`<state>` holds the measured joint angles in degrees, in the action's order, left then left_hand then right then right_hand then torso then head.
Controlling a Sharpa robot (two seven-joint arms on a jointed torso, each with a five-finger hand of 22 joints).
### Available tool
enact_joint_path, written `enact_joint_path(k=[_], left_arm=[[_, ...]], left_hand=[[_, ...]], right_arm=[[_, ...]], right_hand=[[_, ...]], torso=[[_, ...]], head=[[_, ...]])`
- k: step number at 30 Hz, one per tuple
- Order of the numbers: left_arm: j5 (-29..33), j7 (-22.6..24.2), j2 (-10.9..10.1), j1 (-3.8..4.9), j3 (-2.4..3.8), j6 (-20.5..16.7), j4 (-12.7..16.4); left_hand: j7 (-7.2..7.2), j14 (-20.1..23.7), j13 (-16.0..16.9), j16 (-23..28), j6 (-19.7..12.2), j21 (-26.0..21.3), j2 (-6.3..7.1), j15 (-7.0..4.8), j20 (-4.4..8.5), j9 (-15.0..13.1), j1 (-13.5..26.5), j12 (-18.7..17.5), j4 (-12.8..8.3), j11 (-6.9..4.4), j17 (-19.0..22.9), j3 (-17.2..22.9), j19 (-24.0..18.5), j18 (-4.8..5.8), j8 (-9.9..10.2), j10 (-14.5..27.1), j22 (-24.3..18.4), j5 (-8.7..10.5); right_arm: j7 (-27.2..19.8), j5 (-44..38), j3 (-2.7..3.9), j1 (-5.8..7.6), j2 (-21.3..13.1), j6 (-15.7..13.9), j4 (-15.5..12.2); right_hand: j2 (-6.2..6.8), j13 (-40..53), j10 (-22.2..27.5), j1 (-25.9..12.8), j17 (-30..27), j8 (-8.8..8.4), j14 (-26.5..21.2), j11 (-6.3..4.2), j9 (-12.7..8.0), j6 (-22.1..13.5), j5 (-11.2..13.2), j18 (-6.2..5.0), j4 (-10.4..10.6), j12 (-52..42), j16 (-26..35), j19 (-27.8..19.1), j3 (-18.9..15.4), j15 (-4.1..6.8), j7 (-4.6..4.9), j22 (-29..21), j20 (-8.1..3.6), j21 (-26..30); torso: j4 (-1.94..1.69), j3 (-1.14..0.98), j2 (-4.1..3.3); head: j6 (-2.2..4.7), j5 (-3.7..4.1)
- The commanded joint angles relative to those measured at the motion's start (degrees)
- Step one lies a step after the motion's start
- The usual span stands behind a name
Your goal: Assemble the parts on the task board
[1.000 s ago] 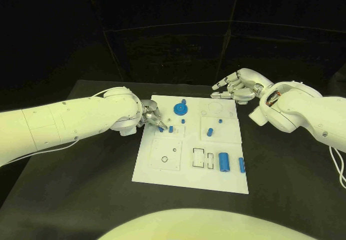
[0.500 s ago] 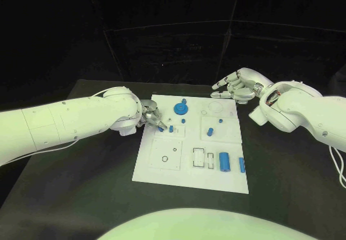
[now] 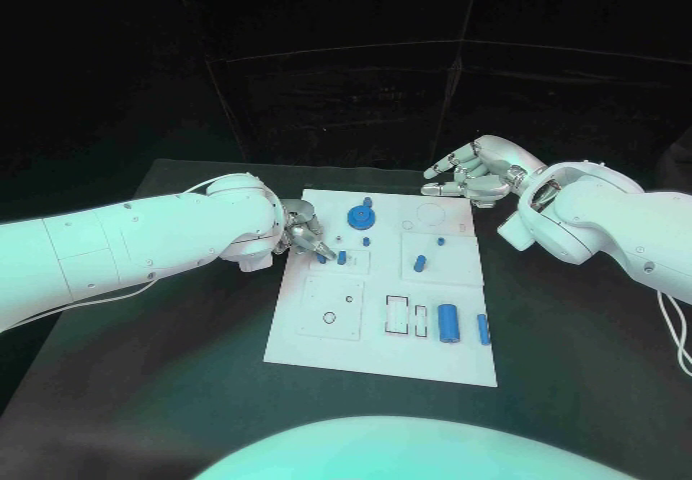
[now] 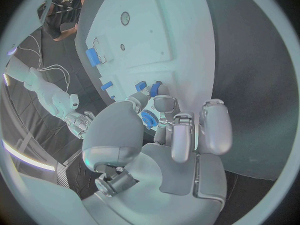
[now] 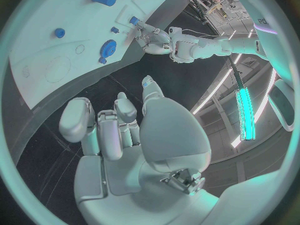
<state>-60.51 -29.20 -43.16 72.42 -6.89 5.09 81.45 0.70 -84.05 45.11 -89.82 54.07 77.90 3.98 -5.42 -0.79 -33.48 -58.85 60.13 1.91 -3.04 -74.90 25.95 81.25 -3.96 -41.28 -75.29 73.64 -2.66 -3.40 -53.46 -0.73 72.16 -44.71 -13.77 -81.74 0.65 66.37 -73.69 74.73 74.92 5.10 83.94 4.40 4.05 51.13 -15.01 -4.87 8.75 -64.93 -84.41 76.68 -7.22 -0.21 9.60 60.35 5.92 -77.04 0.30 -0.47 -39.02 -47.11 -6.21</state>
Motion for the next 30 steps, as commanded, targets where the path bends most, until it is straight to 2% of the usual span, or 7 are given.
enact_joint_path(k=[1, 8, 30], left_arm=[[-0.1, -0.4, 0.1, -0.03, -0.03, 0.7, 0.1], [-0.1, -0.8, 0.1, -0.03, -0.03, 0.4, -0.2], [-0.1, -0.8, 0.3, -0.03, -0.03, 0.4, -0.3]], left_hand=[[0.01, -6.0, 0.1, -0.2, 0.5, 0.4, 0.06, -0.43, 0.09, -0.1, 1.2, 0.3, 0.6, 0.01, -15.1, -0.2, 0.5, 0.14, -0.2, -0.4, 0.1, -0.17], [0.02, -6.0, 0.2, -0.2, 0.8, 0.7, 0.27, -0.47, 0.19, -0.1, 4.5, 0.5, 2.6, 0.01, -15.1, -1.6, 0.7, 0.24, -0.4, -0.7, 0.6, -0.15], [-0.05, -6.0, 0.7, -0.2, 1.0, 1.0, 0.21, -0.51, 0.23, -0.2, 5.8, 0.9, 3.4, -0.05, -15.1, -2.4, 0.9, 0.33, -0.6, -1.1, 1.0, -0.15]], right_arm=[[-0.5, -0.1, 0.03, 0.11, 0.0, 0.2, -0.1], [-0.5, -0.1, 0.03, 0.11, 0.0, 0.2, -0.1], [-0.5, -0.1, 0.03, 0.11, 0.0, 0.3, -0.1]], right_hand=[[-0.69, -0.1, 0.3, 0.1, 5.2, 0.28, 3.7, 0.04, 0.0, 0.0, 0.0, -0.75, 0.1, 0.2, 0.2, -0.3, -0.3, 0.28, -0.07, -0.1, 0.07, 0.2], [-0.75, -0.1, 0.3, 0.0, 5.2, 0.30, 3.7, 0.04, 0.0, 0.0, 0.1, -0.76, 0.1, 0.2, 0.2, -0.3, -0.5, 0.28, -0.07, -0.1, 0.07, 0.2], [-0.78, -0.1, 0.3, 0.0, 5.1, 0.31, 3.7, 0.05, 0.0, 0.0, 0.1, -0.76, 0.2, 0.2, 0.3, -0.4, -0.5, 0.28, -0.07, -0.1, 0.07, 0.2]], torso=[[0.00, -0.02, -0.01], [0.03, -0.02, -0.06], [0.01, -0.05, -0.04]], head=[[-0.03, 0.03], [-0.02, 0.02], [-0.21, 0.23]])
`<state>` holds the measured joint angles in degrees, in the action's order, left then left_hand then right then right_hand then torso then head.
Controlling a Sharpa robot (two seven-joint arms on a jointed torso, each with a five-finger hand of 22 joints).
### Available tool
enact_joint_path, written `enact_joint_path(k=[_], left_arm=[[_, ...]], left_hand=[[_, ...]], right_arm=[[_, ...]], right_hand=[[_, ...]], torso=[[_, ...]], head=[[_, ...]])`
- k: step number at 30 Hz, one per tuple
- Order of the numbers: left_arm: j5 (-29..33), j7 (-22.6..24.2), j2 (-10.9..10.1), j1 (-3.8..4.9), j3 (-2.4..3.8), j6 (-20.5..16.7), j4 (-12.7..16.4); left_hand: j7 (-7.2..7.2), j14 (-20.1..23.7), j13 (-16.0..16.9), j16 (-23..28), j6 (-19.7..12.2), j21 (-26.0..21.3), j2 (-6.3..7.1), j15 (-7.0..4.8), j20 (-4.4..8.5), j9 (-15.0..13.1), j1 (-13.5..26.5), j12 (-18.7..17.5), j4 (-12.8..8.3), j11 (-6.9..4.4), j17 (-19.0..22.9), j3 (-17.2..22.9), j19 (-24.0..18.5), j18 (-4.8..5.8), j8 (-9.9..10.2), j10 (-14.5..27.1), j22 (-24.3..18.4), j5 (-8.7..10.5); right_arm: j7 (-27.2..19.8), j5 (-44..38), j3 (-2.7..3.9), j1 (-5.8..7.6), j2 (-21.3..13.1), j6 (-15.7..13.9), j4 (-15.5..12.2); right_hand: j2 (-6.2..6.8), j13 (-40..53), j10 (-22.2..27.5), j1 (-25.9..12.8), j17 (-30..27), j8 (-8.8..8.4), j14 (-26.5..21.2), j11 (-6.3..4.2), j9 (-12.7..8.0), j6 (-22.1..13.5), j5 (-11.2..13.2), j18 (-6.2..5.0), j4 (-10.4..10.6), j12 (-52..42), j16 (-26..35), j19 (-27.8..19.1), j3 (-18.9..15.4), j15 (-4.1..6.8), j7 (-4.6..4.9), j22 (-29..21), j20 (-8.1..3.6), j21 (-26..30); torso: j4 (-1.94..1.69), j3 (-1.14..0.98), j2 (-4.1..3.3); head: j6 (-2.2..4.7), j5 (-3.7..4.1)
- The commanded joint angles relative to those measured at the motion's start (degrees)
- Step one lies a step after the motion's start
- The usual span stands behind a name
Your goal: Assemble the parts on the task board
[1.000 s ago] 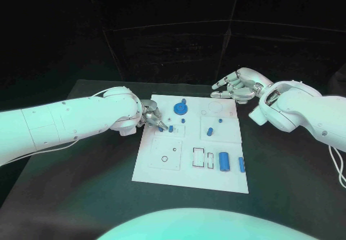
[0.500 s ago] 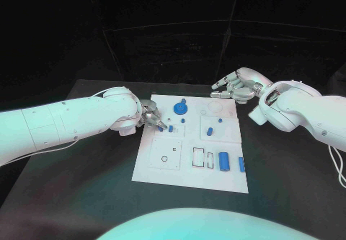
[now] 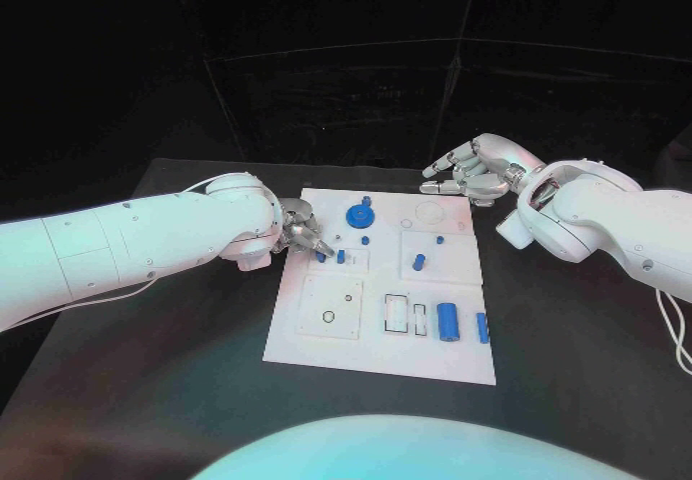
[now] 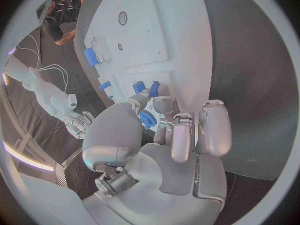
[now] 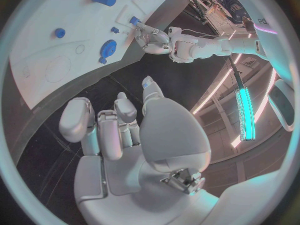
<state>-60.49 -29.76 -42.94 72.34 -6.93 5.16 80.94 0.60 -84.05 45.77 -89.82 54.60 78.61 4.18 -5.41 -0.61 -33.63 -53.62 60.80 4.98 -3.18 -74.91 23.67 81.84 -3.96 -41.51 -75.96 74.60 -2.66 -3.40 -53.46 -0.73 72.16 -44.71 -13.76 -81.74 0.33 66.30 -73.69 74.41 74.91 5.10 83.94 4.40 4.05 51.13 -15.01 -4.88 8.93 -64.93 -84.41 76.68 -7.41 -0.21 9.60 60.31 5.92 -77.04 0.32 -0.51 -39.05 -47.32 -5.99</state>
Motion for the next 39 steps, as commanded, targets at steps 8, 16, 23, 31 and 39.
enact_joint_path(k=[8, 16, 23, 31, 39], left_arm=[[-0.1, -0.2, 0.0, 0.05, 0.02, -0.3, 0.2], [-0.1, 0.0, -1.2, 0.05, 0.08, -2.0, 0.7], [2.2, 1.0, -2.4, 0.23, 0.18, -5.2, 1.5], [12.5, 13.5, -2.5, 0.66, 0.18, -12.4, 0.7], [13.6, 31.7, 0.7, 0.71, 0.05, -19.1, -2.2]], left_hand=[[0.03, -6.0, 0.0, -0.2, 0.6, 0.2, 0.18, -0.54, 0.07, -0.1, 1.4, 0.2, 0.8, 0.08, -15.1, -0.7, 0.4, 0.33, -0.5, -0.5, 0.1, -0.14], [-0.05, -6.0, 0.2, -0.2, 0.7, 0.3, 0.74, -0.60, 0.13, -0.2, 4.6, 0.4, 3.3, 0.03, -15.1, -4.6, 0.5, 0.36, -0.7, -0.6, 0.3, -0.16], [0.41, -6.0, -2.8, -0.2, -1.1, -1.3, 0.34, -0.44, 0.10, 0.0, 3.7, -1.8, 3.4, 0.44, -15.1, -5.9, -0.7, -0.13, -0.1, 1.2, -1.7, -0.14], [6.31, 3.6, -15.0, 15.4, -12.8, -28.2, -1.10, 3.98, -3.45, 3.0, -3.3, -13.8, 1.6, 5.82, 9.1, -6.1, -19.5, -5.74, 5.0, 17.8, -31.4, -0.22], [10.12, 23.8, -21.8, 41.2, -18.3, -41.7, 0.79, 8.26, -7.34, 9.3, -17.0, -22.7, -6.4, 10.18, 36.6, -1.4, -27.9, -5.56, 10.6, 31.6, -39.6, -0.22]], right_arm=[[-0.5, -0.1, 0.03, 0.11, 0.0, 0.3, -0.1], [-0.5, -0.1, 0.03, 0.11, 0.1, 0.3, 0.0], [-0.5, -0.1, 0.03, 0.11, 0.1, 0.3, 0.1], [-0.5, -0.1, 0.03, 0.11, 0.1, 0.2, 0.2], [-0.5, -0.1, 0.02, 0.11, 0.3, 0.1, 0.6]], right_hand=[[-0.51, -0.1, 0.3, 0.2, 5.2, 0.32, 3.7, 0.05, 0.0, 0.0, 0.1, -0.75, 0.1, 0.2, 0.3, -0.3, -0.4, 0.27, -0.07, -0.1, 0.07, 0.2], [-0.51, -0.1, 0.3, 0.2, 5.2, 0.32, 3.7, 0.05, 0.0, 0.0, 0.1, -0.75, 0.1, 0.2, 0.3, -0.3, -0.4, 0.27, -0.07, -0.1, 0.07, 0.2], [-0.51, -0.1, 0.3, 0.2, 5.2, 0.32, 3.7, 0.05, 0.0, 0.0, 0.1, -0.75, 0.1, 0.2, 0.3, -0.3, -0.4, 0.27, -0.07, -0.1, 0.07, 0.2], [-0.51, -0.1, 0.3, 0.2, 5.2, 0.32, 3.7, 0.05, 0.0, 0.0, 0.1, -0.75, 0.1, 0.2, 0.3, -0.3, -0.4, 0.27, -0.07, -0.1, 0.07, 0.2], [-0.57, -0.2, 0.4, 0.1, 5.0, 0.33, 3.7, 0.05, 0.0, 0.0, 0.1, -0.78, 0.2, 0.3, 0.4, -0.4, -0.6, 0.27, -0.06, -0.2, 0.07, 0.3]], torso=[[-0.04, 0.01, 0.01], [-0.03, 0.00, 0.02], [-0.03, 0.02, 0.00], [-0.04, -0.01, 0.02], [0.03, 0.01, -0.03]], head=[[0.06, 0.05], [0.11, 0.08], [0.11, 0.11], [0.34, 0.34], [1.00, 0.63]])
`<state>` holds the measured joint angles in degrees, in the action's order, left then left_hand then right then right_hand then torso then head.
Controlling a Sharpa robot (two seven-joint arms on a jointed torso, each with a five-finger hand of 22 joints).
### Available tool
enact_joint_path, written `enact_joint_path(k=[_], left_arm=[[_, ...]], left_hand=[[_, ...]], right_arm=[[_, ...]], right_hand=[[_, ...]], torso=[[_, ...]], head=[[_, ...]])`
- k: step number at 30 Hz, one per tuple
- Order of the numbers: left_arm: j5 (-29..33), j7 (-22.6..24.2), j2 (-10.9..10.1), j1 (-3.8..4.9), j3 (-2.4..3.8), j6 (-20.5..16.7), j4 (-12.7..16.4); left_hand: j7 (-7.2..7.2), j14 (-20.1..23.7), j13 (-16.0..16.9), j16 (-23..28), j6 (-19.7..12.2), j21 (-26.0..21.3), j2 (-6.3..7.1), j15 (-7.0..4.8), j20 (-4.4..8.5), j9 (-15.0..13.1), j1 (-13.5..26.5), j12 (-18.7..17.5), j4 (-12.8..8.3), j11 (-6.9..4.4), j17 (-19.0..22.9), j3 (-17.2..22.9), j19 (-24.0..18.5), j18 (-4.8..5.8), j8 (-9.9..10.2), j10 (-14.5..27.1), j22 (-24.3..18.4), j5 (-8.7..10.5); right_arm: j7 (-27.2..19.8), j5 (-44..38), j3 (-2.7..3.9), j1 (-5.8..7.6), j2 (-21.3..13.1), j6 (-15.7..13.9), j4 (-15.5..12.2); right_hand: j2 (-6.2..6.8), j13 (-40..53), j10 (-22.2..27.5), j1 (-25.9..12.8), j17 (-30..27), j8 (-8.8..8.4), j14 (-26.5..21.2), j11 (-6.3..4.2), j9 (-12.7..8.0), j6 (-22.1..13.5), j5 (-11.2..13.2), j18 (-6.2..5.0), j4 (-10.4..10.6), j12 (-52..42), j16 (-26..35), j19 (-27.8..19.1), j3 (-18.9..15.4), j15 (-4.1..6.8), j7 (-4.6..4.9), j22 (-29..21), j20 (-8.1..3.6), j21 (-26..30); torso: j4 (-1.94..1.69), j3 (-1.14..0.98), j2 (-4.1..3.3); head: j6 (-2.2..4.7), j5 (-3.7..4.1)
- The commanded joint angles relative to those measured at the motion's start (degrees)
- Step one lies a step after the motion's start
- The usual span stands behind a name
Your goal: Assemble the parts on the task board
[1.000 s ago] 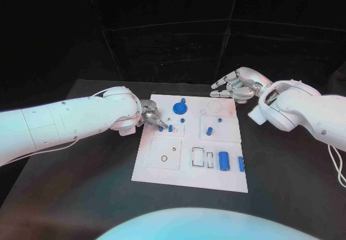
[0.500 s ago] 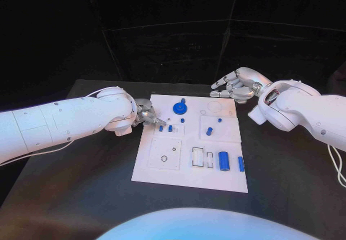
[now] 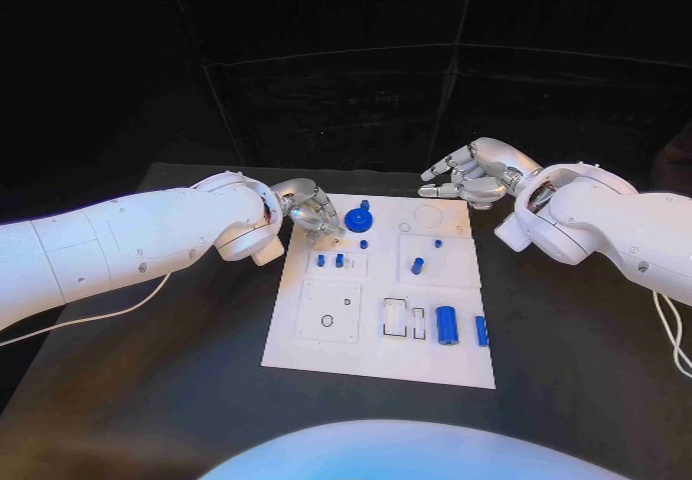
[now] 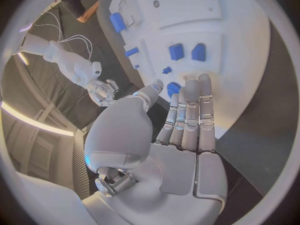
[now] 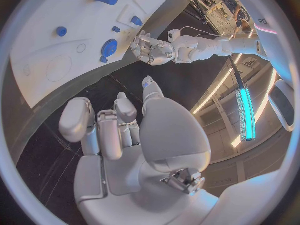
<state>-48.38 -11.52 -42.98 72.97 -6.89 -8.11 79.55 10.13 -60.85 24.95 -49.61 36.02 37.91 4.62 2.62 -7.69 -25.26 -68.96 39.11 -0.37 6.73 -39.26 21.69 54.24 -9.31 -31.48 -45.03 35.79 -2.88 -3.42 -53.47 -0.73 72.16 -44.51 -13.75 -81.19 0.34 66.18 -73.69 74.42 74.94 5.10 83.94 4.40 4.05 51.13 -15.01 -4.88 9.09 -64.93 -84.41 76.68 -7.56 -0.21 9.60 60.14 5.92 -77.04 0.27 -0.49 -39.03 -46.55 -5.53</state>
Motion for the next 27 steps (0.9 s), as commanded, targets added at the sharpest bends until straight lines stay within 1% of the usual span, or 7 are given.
enact_joint_path(k=[1, 5, 7, 11, 16, 20, 27], left_arm=[[0.2, 14.3, 1.2, 0.07, -0.01, -6.0, -1.2], [-7.4, 16.6, 3.1, -0.02, -0.76, -6.4, -3.1], [-12.4, 17.1, 4.5, -0.17, -1.18, -6.4, -4.3], [-17.2, 16.7, 6.3, -0.43, -1.73, -5.9, -6.0], [-22.2, 15.6, 8.5, -0.79, -2.24, -4.8, -8.2], [-26.0, 14.0, 9.8, -1.17, -2.43, -3.2, -9.5], [-29.1, 12.1, 10.9, -1.54, -2.51, -1.5, -10.3]], left_hand=[[0.82, 0.4, -2.1, 1.4, 1.2, -1.7, 0.65, 0.47, -0.56, 2.2, -2.0, -1.8, -1.3, 0.45, 1.6, 0.8, 0.0, -0.45, 1.5, 0.5, -1.4, 0.13], [0.47, -1.2, -5.5, 1.8, 4.1, -2.8, 1.73, 0.08, -0.96, 6.1, -4.3, -4.0, -3.0, 0.28, 3.4, 1.5, 2.0, -1.18, 4.4, -0.6, -2.6, 0.02], [0.05, -4.0, -7.9, 0.5, 6.6, -2.3, 2.21, -0.38, -0.42, 9.0, -4.9, -5.1, -3.4, -0.13, 3.9, 1.3, 4.6, -1.38, 6.7, -2.1, -2.7, -0.11], [-0.26, -7.0, -10.1, -2.0, 8.8, -1.1, 2.45, -0.96, 0.06, 11.6, -5.3, -6.1, -3.8, -0.44, 3.7, 1.2, 7.5, -1.23, 8.6, -3.2, -2.3, 0.01], [-0.37, -11.3, -11.8, -8.6, 10.0, 0.3, 3.16, -1.09, 0.32, 13.4, -4.5, -7.1, -3.6, -0.53, -2.6, 0.3, 9.8, -1.15, 10.1, -3.5, -1.6, 0.10], [-0.55, -15.2, -12.7, -15.1, 10.8, 1.7, 3.58, -1.25, 0.46, 14.6, -3.8, -7.3, -3.1, -0.69, -9.6, -1.6, 11.8, -1.17, 11.0, -3.6, -0.8, 0.07], [-0.80, -17.9, -13.8, -20.7, 12.6, 3.5, 3.13, -1.48, 0.72, 16.0, -4.3, -7.3, -2.7, -0.90, -15.4, -4.1, 13.5, -1.15, 11.8, -3.9, 0.5, 0.09]], right_arm=[[-0.5, -0.1, 0.02, 0.11, 0.2, 0.1, 0.0], [-0.5, -0.1, 0.02, 0.11, 0.3, 0.1, 0.1], [-0.5, -0.1, 0.02, 0.11, 0.3, 0.2, 0.1], [-0.5, -0.1, 0.02, 0.11, 0.4, 0.2, 0.1], [-0.6, -0.1, 0.02, 0.11, 0.4, 0.2, 0.1], [-0.7, -0.1, 0.02, 0.11, 0.5, 0.0, 0.2], [-0.7, -0.1, 0.02, 0.11, 0.6, -0.2, 0.2]], right_hand=[[-0.58, -0.1, 0.4, 0.1, 5.0, 0.33, 3.7, 0.05, 0.0, 0.0, 0.1, -0.77, 0.0, 0.3, 0.4, -0.4, -0.4, 0.27, -0.06, 0.0, 0.07, 0.3], [-0.58, -0.1, 0.4, 0.1, 5.0, 0.33, 3.7, 0.05, 0.0, 0.0, 0.1, -0.77, 0.0, 0.3, 0.4, -0.4, -0.4, 0.27, -0.06, 0.0, 0.07, 0.3], [-0.58, -0.1, 0.4, 0.1, 5.0, 0.33, 3.7, 0.05, 0.0, 0.0, 0.1, -0.77, 0.0, 0.3, 0.4, -0.4, -0.4, 0.27, -0.06, 0.0, 0.07, 0.3], [-0.60, -0.1, 0.4, 0.2, 5.0, 0.33, 3.7, 0.05, 0.0, 0.0, 0.0, -0.77, 0.0, 0.3, 0.4, -0.4, -0.4, 0.27, -0.06, 0.0, 0.07, 0.3], [-0.60, -0.1, 0.4, 0.2, 5.0, 0.33, 3.7, 0.05, 0.0, 0.0, 0.0, -0.77, 0.0, 0.3, 0.4, -0.4, -0.4, 0.27, -0.06, 0.0, 0.07, 0.3], [-0.60, -0.1, 0.4, 0.2, 5.0, 0.33, 3.7, 0.05, 0.0, 0.0, 0.0, -0.77, 0.0, 0.3, 0.4, -0.4, -0.4, 0.27, -0.06, 0.0, 0.07, 0.3], [-0.66, -0.2, 0.4, 0.2, 4.9, 0.34, 3.6, 0.05, 0.0, 0.0, 0.0, -0.81, 0.0, 0.4, 0.4, -0.5, -0.5, 0.27, -0.06, -0.2, 0.07, 0.4]], torso=[[0.10, -0.01, -0.05], [0.10, -0.01, -0.01], [0.12, 0.00, -0.07], [0.17, 0.01, -0.05], [0.08, -0.02, -0.05], [0.13, -0.02, -0.02], [0.01, -0.01, -0.03]], head=[[0.25, 0.18], [0.48, 0.51], [0.63, 0.69], [0.81, 0.88], [0.91, 1.04], [0.94, 1.08], [0.97, 1.18]])
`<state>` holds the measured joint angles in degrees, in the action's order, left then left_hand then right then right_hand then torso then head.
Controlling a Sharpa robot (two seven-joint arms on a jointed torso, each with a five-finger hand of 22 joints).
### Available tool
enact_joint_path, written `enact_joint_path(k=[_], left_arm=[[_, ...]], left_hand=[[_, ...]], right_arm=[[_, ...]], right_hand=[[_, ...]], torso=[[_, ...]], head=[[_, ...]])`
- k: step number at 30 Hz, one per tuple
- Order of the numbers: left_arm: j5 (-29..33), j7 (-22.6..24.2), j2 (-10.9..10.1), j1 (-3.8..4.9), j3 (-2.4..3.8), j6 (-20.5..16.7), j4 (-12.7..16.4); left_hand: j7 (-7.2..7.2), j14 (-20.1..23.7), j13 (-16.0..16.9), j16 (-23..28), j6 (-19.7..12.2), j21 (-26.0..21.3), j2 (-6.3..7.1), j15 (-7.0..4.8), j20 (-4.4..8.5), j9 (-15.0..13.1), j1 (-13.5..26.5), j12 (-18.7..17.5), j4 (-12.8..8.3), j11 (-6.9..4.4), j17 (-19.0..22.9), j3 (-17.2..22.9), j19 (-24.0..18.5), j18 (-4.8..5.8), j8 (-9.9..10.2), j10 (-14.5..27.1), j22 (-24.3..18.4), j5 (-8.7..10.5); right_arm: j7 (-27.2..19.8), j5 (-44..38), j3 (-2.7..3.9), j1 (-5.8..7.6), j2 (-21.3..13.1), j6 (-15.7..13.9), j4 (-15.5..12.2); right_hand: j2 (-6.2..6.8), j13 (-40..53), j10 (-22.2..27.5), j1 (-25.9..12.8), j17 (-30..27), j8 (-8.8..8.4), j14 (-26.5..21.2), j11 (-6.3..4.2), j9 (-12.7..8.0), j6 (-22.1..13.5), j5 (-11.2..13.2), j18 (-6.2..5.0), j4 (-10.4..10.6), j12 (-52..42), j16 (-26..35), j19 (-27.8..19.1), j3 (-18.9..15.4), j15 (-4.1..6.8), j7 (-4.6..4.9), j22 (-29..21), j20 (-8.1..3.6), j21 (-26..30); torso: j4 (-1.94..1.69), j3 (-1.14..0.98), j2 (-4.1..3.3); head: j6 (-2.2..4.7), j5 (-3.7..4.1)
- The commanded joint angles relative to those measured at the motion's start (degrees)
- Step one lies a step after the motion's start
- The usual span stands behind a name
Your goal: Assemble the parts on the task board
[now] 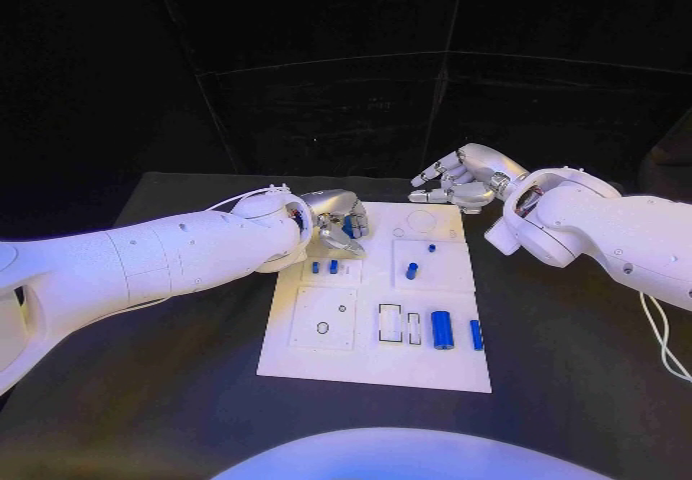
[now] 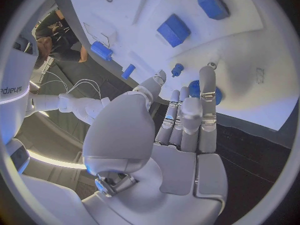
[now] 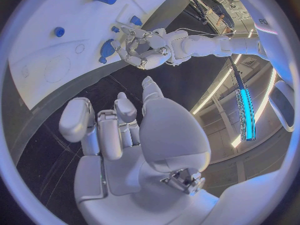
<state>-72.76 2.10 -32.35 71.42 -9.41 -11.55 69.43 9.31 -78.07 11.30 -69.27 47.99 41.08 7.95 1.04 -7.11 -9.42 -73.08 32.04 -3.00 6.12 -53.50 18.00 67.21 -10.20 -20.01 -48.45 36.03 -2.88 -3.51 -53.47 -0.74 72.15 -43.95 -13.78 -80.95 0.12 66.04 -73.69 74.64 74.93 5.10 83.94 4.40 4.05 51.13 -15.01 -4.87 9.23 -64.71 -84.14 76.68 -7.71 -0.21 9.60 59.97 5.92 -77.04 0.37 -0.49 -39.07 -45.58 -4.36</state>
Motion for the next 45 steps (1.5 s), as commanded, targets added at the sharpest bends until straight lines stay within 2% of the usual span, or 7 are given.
enact_joint_path(k=[1, 9, 13, 21, 28, 38, 45], left_arm=[[-4.9, -1.8, 0.4, -0.04, 0.00, 2.2, -0.2], [-5.8, -3.2, 0.9, -0.20, 0.00, 4.0, -0.4], [-6.0, -4.0, 1.1, -0.28, 0.00, 4.5, -0.5], [-6.1, -5.3, 1.3, -0.41, 0.01, 4.8, -0.5], [-6.1, -5.7, 1.4, -0.47, 0.02, 4.9, -0.4], [-6.1, -5.1, 1.7, -0.54, 0.02, 4.4, -0.3], [-5.5, -4.0, 0.6, -0.64, 0.11, 1.3, 0.7]], left_hand=[[-0.02, -1.3, -0.3, -2.0, 1.0, 1.2, -0.40, 0.04, 0.19, 0.4, -0.3, -0.2, -0.1, -0.35, -2.5, -0.5, 1.1, -0.16, 0.4, -0.7, 1.0, 0.08], [-0.40, -3.6, -1.4, -6.6, 2.9, 9.7, -1.23, -0.25, 0.49, 1.7, -1.2, -0.1, 0.0, -0.72, -7.9, -1.6, 4.9, 1.25, 1.1, -2.4, 9.8, 0.09], [-0.63, -4.1, -1.6, -7.7, 3.8, 11.6, -1.75, -0.42, 0.61, 2.0, -1.6, 0.0, -0.1, -0.93, -9.3, -1.4, 5.6, 1.57, 1.1, -3.2, 11.9, 0.08], [-1.22, -5.2, -2.4, -9.5, 6.0, 16.4, -4.22, -1.01, 1.10, 2.5, -3.7, -0.2, -0.6, -1.63, -11.5, 1.1, 7.5, 2.35, 0.9, -5.5, 16.9, 0.08], [-1.70, -5.5, -3.0, -10.2, 7.7, 18.1, -5.72, -1.47, 1.51, 2.7, -5.1, -0.8, -1.3, -2.19, -12.1, 3.5, 7.8, 2.59, 0.9, -7.2, 18.7, 0.09], [-1.87, -5.6, -4.0, -10.6, 9.0, 19.6, -5.36, -1.66, 1.74, 3.3, -4.5, -2.2, -1.8, -2.40, -12.2, 5.1, 7.7, 2.79, 1.7, -9.0, 20.4, 0.13], [-1.98, -5.7, -4.4, -10.8, 9.7, 20.3, -5.09, -1.76, 1.81, 3.4, -3.8, -2.7, -1.7, -2.51, -12.2, 5.4, 7.8, 2.90, 1.9, -9.9, 21.3, 0.11]], right_arm=[[-0.6, -0.1, 0.03, 0.11, 0.1, -0.2, 0.0], [-0.7, -0.1, 0.03, 0.11, 0.2, -0.2, 0.0], [-0.7, -0.1, 0.03, 0.10, 0.2, -0.2, 0.1], [-0.7, -0.1, 0.03, 0.10, 0.3, -0.2, 0.1], [-0.7, -0.1, 0.03, 0.10, 0.3, -0.1, 0.1], [-0.7, -0.1, 0.03, 0.10, 0.4, 0.0, 0.1], [-0.8, -0.1, 0.03, 0.10, 0.4, 0.0, 0.1]], right_hand=[[-0.44, 0.0, 0.4, 0.0, 4.9, 0.34, 3.6, 0.05, 0.0, 0.0, 0.0, -0.81, -0.1, 0.2, 0.2, -0.5, -0.3, 0.27, -0.06, -0.1, 0.07, 0.4], [-0.44, 0.0, 0.4, 0.0, 4.9, 0.34, 3.6, 0.05, 0.0, 0.0, 0.0, -0.81, -0.1, 0.2, 0.2, -0.5, -0.3, 0.27, -0.06, -0.1, 0.07, 0.4], [-0.44, 0.0, 0.4, 0.0, 4.9, 0.34, 3.6, 0.05, 0.0, 0.0, 0.0, -0.81, -0.1, 0.2, 0.2, -0.5, -0.3, 0.27, -0.06, -0.1, 0.07, 0.4], [-0.44, 0.0, 0.4, 0.0, 4.9, 0.34, 3.6, 0.05, 0.0, 0.0, 0.0, -0.81, -0.1, 0.2, 0.2, -0.5, -0.3, 0.27, -0.06, -0.1, 0.07, 0.4], [-0.44, 0.0, 0.4, 0.0, 4.9, 0.34, 3.6, 0.05, 0.0, 0.0, 0.0, -0.81, -0.1, 0.2, 0.2, -0.5, -0.3, 0.27, -0.06, -0.1, 0.07, 0.4], [-0.44, 0.0, 0.4, 0.0, 4.9, 0.34, 3.6, 0.05, 0.0, 0.0, 0.0, -0.81, -0.1, 0.2, 0.2, -0.5, -0.3, 0.27, -0.06, -0.1, 0.07, 0.4], [-0.44, 0.0, 0.4, 0.0, 4.9, 0.34, 3.6, 0.05, 0.0, 0.0, 0.0, -0.81, -0.1, 0.2, 0.2, -0.5, -0.3, 0.27, -0.06, -0.1, 0.07, 0.4]], torso=[[-0.07, -0.01, 0.00], [-0.03, 0.00, 0.04], [-0.07, 0.00, 0.02], [-0.06, 0.00, 0.03], [-0.07, -0.01, 0.01], [-0.09, 0.00, 0.04], [-0.19, 0.05, 0.08]], head=[[0.00, 0.00], [-0.10, 0.07], [-0.11, 0.13], [-0.18, 0.16], [-0.19, 0.22], [-0.21, 0.22], [-0.01, 0.34]])
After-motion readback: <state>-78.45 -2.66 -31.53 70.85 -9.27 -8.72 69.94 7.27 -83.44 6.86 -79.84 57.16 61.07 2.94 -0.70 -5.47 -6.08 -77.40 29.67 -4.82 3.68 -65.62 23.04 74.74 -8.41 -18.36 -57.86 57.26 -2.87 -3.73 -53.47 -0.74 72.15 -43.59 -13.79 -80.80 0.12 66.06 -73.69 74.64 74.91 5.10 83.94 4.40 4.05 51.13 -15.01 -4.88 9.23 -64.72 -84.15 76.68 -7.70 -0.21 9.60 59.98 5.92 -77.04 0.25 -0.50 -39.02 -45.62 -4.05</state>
